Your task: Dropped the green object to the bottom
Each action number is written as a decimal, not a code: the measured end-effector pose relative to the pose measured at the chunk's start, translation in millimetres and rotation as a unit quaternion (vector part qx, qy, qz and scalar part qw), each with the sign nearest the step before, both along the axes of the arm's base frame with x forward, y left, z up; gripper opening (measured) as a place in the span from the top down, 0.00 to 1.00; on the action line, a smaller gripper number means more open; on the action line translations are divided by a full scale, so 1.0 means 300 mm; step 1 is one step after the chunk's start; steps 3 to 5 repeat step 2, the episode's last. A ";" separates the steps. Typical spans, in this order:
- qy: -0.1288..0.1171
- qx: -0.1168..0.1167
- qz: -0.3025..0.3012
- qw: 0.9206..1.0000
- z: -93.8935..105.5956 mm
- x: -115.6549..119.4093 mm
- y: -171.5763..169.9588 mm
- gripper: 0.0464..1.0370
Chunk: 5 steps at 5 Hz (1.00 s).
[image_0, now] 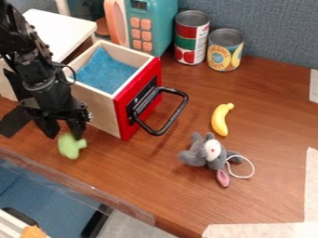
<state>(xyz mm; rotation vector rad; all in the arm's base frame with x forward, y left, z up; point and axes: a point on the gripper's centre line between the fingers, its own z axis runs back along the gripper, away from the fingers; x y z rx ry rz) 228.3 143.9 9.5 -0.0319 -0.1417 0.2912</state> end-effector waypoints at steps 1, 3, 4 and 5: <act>-0.002 -0.012 -0.003 1.000 0.009 -0.005 -0.015 0.03; -0.013 -0.001 -0.004 1.000 0.064 -0.002 -0.025 0.03; -0.013 -0.001 -0.004 1.000 0.064 -0.002 -0.025 0.03; -0.013 -0.001 -0.004 1.000 0.064 -0.002 -0.025 0.03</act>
